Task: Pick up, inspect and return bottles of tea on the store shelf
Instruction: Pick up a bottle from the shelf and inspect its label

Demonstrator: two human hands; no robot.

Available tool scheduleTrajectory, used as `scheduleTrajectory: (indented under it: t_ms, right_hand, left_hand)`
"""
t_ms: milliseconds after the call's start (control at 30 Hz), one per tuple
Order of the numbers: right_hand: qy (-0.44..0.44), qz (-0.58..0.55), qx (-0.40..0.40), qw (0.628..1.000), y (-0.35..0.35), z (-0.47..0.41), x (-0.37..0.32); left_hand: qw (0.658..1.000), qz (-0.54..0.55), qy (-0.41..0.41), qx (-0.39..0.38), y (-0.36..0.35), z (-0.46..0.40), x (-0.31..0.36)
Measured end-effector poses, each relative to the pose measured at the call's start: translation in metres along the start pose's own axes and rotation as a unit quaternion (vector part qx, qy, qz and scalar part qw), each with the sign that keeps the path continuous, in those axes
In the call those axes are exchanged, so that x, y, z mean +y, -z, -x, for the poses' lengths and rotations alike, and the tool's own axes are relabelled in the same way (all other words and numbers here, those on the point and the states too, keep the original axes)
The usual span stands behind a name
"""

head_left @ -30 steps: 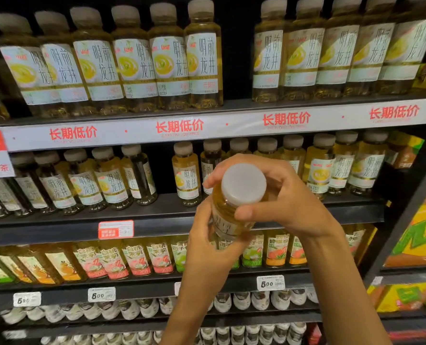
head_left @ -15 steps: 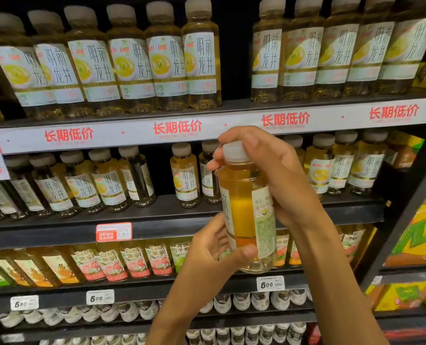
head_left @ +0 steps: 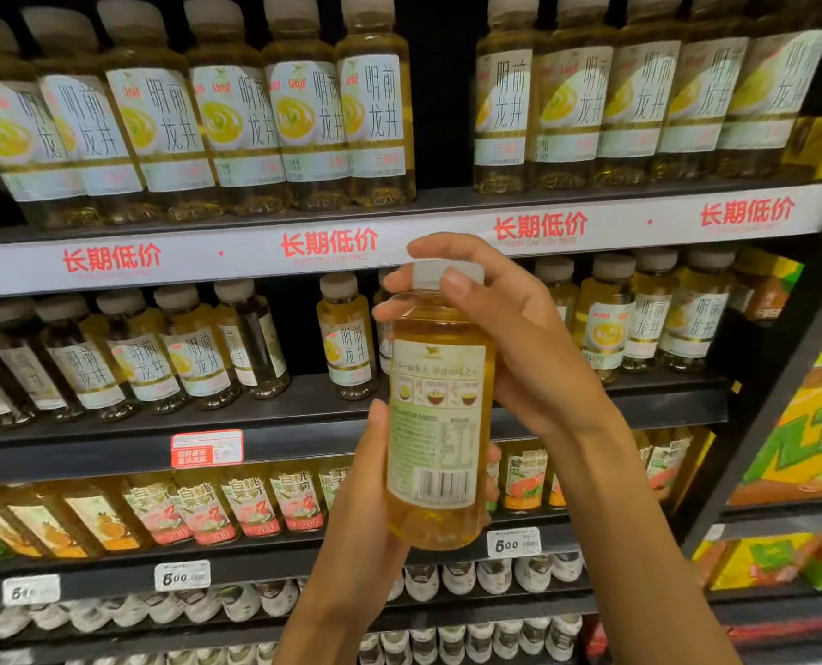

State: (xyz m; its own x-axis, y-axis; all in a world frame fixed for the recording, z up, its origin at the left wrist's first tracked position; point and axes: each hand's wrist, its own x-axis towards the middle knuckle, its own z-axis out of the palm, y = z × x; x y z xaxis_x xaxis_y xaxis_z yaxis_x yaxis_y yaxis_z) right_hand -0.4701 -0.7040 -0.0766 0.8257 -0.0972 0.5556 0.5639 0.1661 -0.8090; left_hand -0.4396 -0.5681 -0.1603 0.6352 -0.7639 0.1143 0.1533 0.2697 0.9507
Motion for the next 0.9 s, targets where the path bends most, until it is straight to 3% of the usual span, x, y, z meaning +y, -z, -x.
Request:
scheduleTrajectory:
  t_ms: [100,233,333,433,567,800,900]
  right_hand:
    - [0.031,0.039,0.049,0.998,0.0,0.001,0.001]
    - [0.049,0.115,0.092,0.988,-0.003,0.0,0.003]
    - [0.014,0.107,0.059,0.992,-0.002,-0.001,0.001]
    - [-0.032,0.03,0.025,0.999,0.001,-0.001,0.001]
    - [-0.049,-0.048,0.007,0.998,-0.002,-0.001,0.006]
    - [-0.004,0.097,0.076,0.992,-0.005,0.0,0.002]
    - [-0.033,0.104,0.036,0.993,-0.002,-0.001,0.0]
  left_hand:
    - [0.992,-0.081,-0.062,0.071,-0.004,0.001,0.004]
    - [0.978,-0.151,-0.126,0.071,-0.011,0.0,0.008]
    - [0.981,-0.124,-0.125,0.076,-0.012,0.002,0.005]
    - [0.995,-0.05,-0.057,0.057,-0.006,0.003,0.003]
    - [0.998,-0.039,-0.031,0.042,-0.006,0.003,0.004]
    - [0.983,-0.11,-0.123,0.076,-0.014,-0.001,0.006]
    - [0.994,-0.039,-0.073,0.074,-0.011,-0.004,0.001]
